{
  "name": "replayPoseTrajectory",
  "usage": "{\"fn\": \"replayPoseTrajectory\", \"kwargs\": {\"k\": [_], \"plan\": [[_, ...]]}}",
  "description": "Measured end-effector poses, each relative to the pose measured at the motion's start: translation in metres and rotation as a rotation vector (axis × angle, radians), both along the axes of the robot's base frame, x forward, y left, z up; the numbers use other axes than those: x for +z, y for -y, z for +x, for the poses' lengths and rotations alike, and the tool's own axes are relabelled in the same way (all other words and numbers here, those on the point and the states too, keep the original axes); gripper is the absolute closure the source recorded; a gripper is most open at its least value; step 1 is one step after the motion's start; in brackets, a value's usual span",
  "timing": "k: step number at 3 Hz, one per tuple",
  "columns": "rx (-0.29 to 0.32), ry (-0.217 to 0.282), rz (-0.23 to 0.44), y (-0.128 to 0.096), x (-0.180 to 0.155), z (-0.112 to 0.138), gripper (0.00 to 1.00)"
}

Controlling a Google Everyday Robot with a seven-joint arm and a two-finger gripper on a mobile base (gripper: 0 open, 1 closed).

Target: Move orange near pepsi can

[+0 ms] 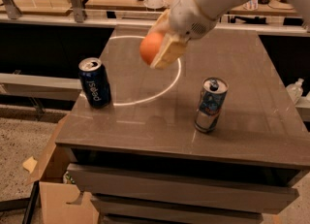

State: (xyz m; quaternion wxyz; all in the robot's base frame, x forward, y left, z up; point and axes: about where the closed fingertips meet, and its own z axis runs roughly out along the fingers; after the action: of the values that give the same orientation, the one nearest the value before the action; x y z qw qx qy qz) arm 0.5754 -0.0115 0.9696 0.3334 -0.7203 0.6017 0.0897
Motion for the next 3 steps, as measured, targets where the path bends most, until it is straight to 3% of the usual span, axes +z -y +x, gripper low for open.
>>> {"fn": "replayPoseTrajectory", "kwargs": {"k": [1, 2, 3], "plan": [[0.014, -0.068, -0.041, -0.022, -0.074, 0.008, 1.0], [0.028, -0.103, -0.051, -0.037, -0.114, 0.018, 1.0], [0.033, -0.109, -0.047, -0.042, -0.121, 0.022, 1.0]]}}
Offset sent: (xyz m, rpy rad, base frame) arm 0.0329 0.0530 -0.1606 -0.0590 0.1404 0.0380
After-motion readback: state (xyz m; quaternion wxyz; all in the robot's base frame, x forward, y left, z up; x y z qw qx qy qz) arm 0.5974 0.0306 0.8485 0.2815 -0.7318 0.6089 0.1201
